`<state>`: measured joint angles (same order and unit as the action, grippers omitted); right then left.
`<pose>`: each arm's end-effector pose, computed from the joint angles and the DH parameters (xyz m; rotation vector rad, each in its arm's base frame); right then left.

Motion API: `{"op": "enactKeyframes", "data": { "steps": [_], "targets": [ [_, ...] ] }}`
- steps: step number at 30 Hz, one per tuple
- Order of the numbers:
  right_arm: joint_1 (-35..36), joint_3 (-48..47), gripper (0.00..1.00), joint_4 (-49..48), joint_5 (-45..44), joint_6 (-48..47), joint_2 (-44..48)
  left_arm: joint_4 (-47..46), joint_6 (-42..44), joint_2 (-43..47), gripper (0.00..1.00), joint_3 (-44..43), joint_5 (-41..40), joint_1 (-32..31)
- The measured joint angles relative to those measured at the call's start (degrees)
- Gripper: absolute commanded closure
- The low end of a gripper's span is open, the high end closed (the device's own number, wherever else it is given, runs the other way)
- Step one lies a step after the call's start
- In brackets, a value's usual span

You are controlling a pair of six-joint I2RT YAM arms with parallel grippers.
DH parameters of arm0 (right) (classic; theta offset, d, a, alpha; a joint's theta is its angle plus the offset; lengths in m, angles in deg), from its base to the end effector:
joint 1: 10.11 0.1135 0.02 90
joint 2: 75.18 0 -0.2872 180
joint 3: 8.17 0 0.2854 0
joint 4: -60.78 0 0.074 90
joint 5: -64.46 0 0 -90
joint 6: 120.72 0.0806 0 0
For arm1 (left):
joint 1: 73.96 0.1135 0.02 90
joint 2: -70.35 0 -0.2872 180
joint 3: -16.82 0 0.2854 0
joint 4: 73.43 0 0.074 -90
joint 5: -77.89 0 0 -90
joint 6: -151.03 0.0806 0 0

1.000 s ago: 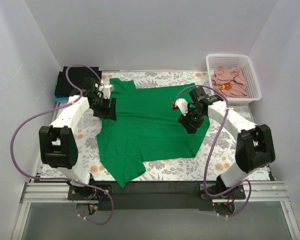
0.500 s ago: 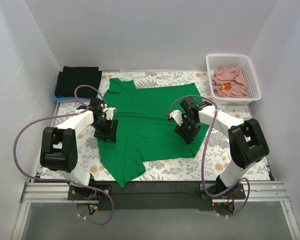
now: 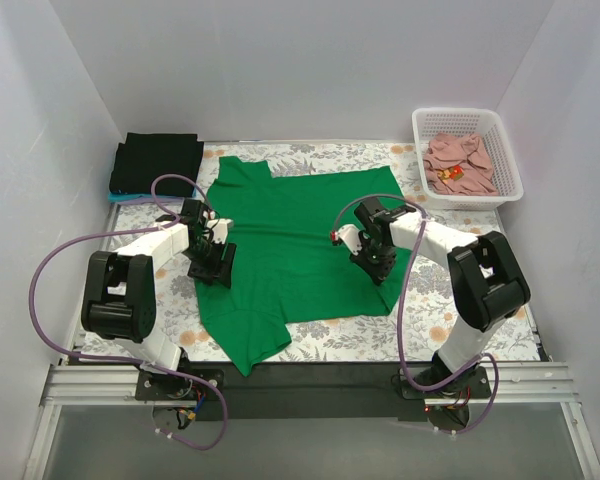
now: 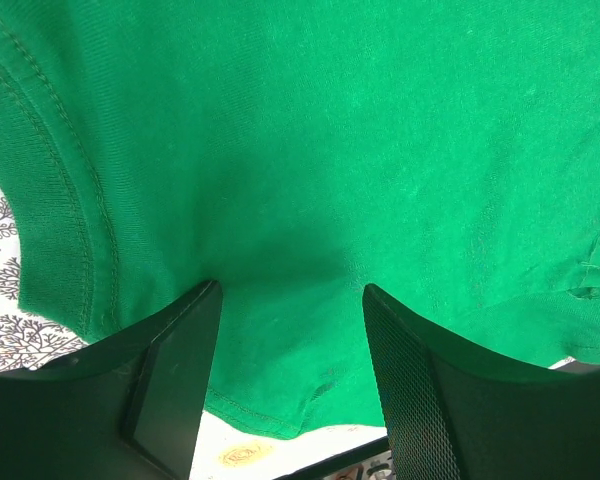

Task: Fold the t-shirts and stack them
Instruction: Flatten the tshirt out

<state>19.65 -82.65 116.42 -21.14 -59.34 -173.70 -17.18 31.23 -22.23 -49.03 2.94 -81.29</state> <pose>0.3015 0.1795 0.1294 -1.4526 2.5792 0.1164 0.3012 -0.0598 0.1213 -0.5752 3.0235 -0.4455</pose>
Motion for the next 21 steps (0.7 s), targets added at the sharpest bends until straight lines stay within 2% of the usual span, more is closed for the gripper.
{"op": "enactKeyframes", "data": {
  "steps": [1, 6, 11, 18, 19, 20, 21],
  "targets": [
    [0.0, 0.0, 0.99, 0.33, -0.04, -0.02, 0.61, -0.02, 0.0, 0.0, 0.42, 0.0, -0.07, 0.0],
    [0.0, 1.75, 0.99, 2.4, -1.44, -0.17, 8.39, 0.0, 0.24, 0.0, 0.42, 0.0, -0.59, 0.04],
    [-1.16, 8.15, 0.99, 4.04, -4.68, -1.22, 17.53, 0.02, 0.44, 0.0, 0.42, 0.0, -0.7, 0.04],
    [-10.08, 15.85, 0.99, 5.92, -9.09, -4.33, 19.56, 0.22, 1.05, 0.0, 0.42, 0.0, -0.72, 0.04],
    [-11.34, 16.13, 0.82, 5.95, -9.33, -4.76, 19.85, 0.24, 1.16, 0.0, 0.42, 0.0, -0.72, 0.04],
    [-12.81, 16.35, 0.73, 5.95, -9.62, -5.25, 20.17, 0.26, 1.29, 0.0, 0.42, 0.0, -0.72, 0.04],
    [-13.73, 16.35, 0.7, 5.97, -9.94, -5.46, 20.33, 0.26, 1.42, 0.0, 0.42, 0.0, -0.72, 0.04]
  ]
}}
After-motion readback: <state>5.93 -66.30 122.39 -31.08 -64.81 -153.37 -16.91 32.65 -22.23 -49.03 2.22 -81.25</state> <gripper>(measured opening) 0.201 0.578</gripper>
